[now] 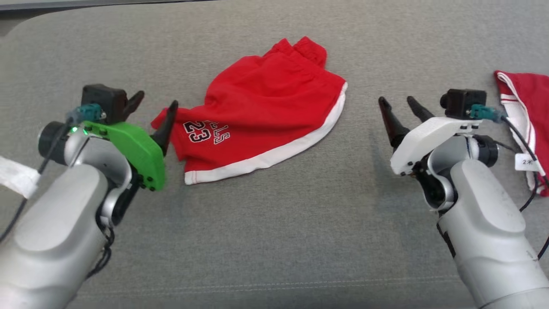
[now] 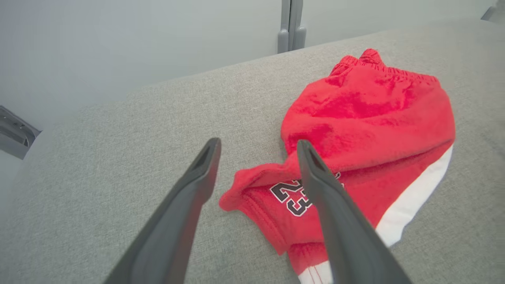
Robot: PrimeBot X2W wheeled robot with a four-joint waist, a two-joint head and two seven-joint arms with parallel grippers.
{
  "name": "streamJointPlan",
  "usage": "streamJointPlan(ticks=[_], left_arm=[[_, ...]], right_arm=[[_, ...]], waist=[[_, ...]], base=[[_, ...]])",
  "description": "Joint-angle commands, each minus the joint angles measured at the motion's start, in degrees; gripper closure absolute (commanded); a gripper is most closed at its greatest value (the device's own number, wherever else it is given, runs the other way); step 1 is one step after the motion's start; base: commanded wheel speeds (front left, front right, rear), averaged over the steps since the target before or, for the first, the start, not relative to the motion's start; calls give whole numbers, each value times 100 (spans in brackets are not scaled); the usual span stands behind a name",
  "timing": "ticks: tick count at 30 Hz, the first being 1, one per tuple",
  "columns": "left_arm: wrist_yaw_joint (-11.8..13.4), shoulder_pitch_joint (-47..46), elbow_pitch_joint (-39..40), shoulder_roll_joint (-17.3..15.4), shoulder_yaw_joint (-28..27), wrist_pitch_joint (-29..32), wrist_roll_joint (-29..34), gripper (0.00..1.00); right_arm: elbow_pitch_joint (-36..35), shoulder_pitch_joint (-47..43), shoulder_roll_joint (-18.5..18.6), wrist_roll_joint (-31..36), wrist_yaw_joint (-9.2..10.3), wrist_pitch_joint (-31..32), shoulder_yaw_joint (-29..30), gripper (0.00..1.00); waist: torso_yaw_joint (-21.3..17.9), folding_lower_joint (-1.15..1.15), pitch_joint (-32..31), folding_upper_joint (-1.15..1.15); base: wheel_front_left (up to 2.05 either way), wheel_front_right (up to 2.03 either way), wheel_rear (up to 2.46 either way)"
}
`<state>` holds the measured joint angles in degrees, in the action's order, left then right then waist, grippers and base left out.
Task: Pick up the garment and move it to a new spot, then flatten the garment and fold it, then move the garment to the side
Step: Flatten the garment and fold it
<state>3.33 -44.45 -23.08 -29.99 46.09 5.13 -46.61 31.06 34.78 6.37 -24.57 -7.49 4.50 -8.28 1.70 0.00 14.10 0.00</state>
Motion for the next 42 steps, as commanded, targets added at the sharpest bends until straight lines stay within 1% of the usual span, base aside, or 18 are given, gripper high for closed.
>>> streamJointPlan(ticks=[1,6,11,13,14,16,19,20,21,22,23,24,28,32,35,39,42], left_arm=[[125,207,186,78,-21,-246,70,0],[564,791,909,314,-69,-975,180,0],[1008,1295,1481,387,-200,-1458,189,0],[1124,1461,1670,408,-259,-1579,136,0],[1124,1461,1670,408,-259,-1579,136,0],[1223,1615,1828,431,-315,-1659,98,0],[1327,1813,2002,434,-361,-1739,57,0],[1341,1856,2038,429,-382,-1752,49,0],[1357,1901,2059,408,-390,-1768,49,0],[1379,1942,2077,378,-404,-1782,55,0],[1393,1975,2091,356,-420,-1798,60,0],[1418,2006,2112,331,-438,-1808,64,0],[1430,2118,2202,253,-487,-1845,47,0],[1410,2262,2272,185,-574,-1903,23,0],[1377,2378,2337,134,-626,-1936,15,0],[1367,2489,2399,50,-669,-1959,47,0],[1395,2563,2432,-6,-697,-1964,41,0]], right_arm=[[220,151,66,-106,1,3,45,0],[1010,523,255,-431,1,-54,209,0],[1612,747,373,-664,1,-155,204,0],[1852,819,420,-772,1,-176,254,0],[1852,819,420,-772,1,-176,254,0],[2085,909,489,-822,1,-231,275,0],[2405,1037,442,-996,1,-285,376,0],[2485,1074,462,-1021,1,-325,396,11],[2575,1107,504,-1017,1,-386,400,55],[2648,1133,521,-1010,1,-456,401,69],[2714,1148,507,-1010,1,-540,396,92],[2779,1163,482,-1019,1,-616,399,100],[2957,1119,388,-1093,1,-963,402,100],[3006,889,106,-1259,2,-1501,499,100],[3020,682,-65,-1350,3,-1786,606,100],[2919,359,-240,-1222,5,-1952,721,100],[2557,160,-298,-1087,5,-1967,864,100]], waist=[[841,0,-36,0],[1403,0,10,0],[1689,0,48,0],[1751,0,71,0],[1751,0,71,0],[1798,0,97,0],[1822,0,131,0],[1820,0,144,0],[1811,0,157,0],[1791,0,168,0],[1761,0,171,0],[1723,0,172,0],[1505,0,155,0],[1163,0,81,0],[867,0,12,0],[474,0,-67,0],[196,0,-111,0]], base=[[0,0,0],[0,0,0],[0,0,0],[0,0,0],[0,0,0],[0,0,0],[0,0,0],[0,0,0],[0,0,0],[0,0,0],[0,0,0],[0,0,0],[0,0,0],[0,0,0],[0,0,0],[0,0,0],[0,0,0]])
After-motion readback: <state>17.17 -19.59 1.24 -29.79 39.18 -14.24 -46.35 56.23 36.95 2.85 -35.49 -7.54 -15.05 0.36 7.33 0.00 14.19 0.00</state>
